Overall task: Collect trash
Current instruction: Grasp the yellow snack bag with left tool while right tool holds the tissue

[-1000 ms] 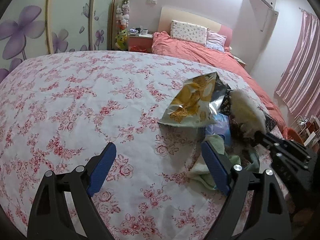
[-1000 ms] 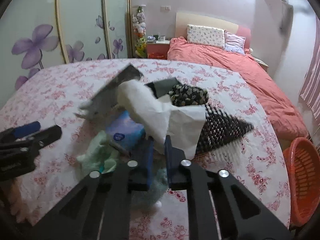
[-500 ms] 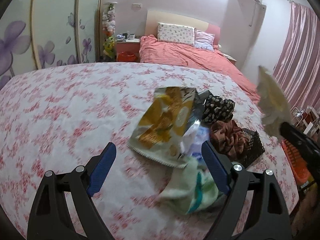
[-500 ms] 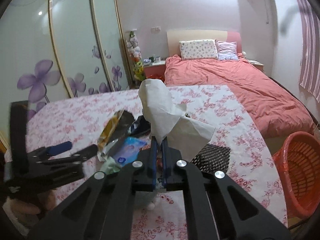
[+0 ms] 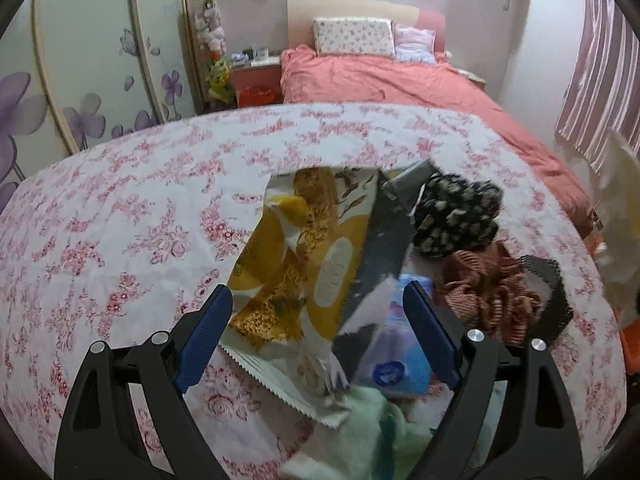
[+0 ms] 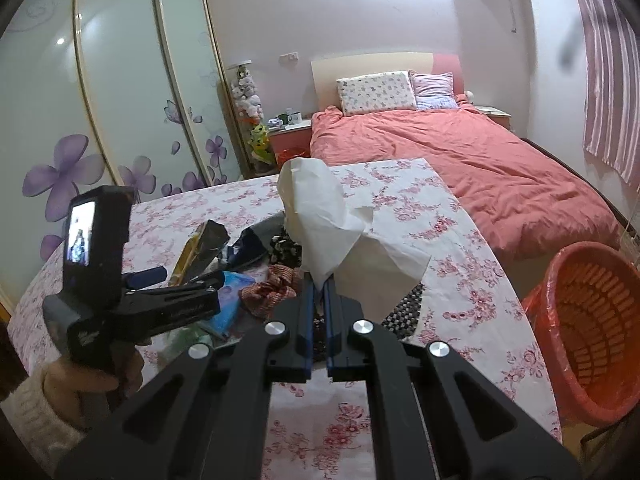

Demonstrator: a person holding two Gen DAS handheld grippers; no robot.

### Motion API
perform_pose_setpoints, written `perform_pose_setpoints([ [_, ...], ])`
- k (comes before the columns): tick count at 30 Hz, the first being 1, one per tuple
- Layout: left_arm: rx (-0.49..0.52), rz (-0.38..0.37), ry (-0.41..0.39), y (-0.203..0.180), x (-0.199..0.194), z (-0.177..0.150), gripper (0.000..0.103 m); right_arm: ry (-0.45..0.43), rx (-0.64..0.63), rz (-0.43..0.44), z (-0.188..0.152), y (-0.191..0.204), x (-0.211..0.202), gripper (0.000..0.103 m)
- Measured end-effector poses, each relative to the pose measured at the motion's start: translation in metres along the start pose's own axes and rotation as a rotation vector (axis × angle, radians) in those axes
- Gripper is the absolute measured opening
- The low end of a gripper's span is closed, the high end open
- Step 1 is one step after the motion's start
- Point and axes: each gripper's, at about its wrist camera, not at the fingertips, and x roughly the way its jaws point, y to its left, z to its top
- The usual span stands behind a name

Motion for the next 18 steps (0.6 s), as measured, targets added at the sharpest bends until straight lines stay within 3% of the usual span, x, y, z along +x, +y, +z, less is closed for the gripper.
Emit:
perform_pose_setpoints([
  [6,-0.020,-0.031,0.032,0.009,0.013,0.009,0.088,0.002,0.005,-0.005,-0.001,-0.004,0.000,0.006],
  [8,-0.036,-0.074,0.033,0.013,0.013,0.011,0.083,0.003,0.008,-0.009,-0.002,-0.005,0.000,0.006],
  [9,-0.050,-0.105,0.040,0.015,0.014,0.012,0.074,0.003,0.011,-0.011,-0.002,-0.006,0.000,0.006],
  [11,-0.062,-0.125,0.043,0.018,0.014,0.011,0.069,0.005,0.018,-0.013,-0.003,-0.009,0.000,0.006],
  [15,-0.075,-0.173,0.032,0.021,0.011,0.010,0.038,0.003,0.024,-0.017,-0.003,-0.013,0.000,0.006],
  [18,-0.069,-0.169,0.015,0.021,0.008,0.009,0.021,0.001,0.027,-0.016,-0.004,-0.015,-0.001,0.006],
])
